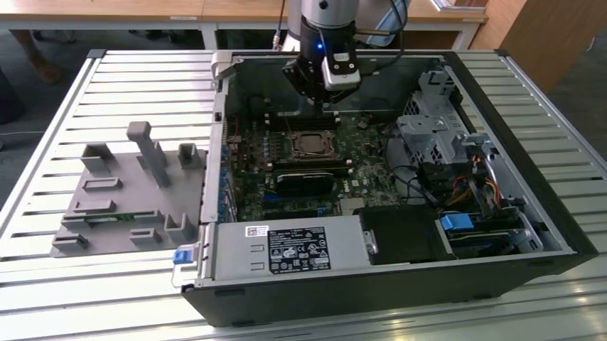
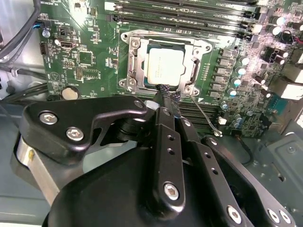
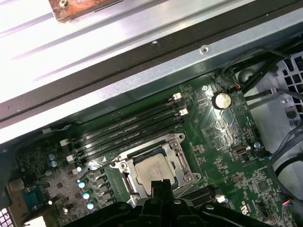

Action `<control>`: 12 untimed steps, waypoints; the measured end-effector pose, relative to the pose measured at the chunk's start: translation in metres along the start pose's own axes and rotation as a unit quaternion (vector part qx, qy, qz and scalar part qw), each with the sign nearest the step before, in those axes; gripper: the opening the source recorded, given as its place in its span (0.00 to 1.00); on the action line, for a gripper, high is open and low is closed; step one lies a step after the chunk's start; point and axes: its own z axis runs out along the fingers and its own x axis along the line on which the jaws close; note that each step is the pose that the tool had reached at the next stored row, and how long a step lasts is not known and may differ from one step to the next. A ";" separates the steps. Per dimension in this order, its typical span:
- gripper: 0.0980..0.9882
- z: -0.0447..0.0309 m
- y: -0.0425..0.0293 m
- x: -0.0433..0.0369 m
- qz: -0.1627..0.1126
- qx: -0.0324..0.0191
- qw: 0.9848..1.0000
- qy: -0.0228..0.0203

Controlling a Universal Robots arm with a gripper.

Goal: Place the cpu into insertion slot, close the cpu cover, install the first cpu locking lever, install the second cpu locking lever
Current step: 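Install the first cpu locking lever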

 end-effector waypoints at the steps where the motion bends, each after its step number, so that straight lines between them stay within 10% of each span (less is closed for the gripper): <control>1: 0.01 0.0000 0.0000 0.0000 -0.002 0.000 1.000 0.000; 12: 0.01 0.0000 -0.0003 0.0000 -0.032 0.000 0.999 0.001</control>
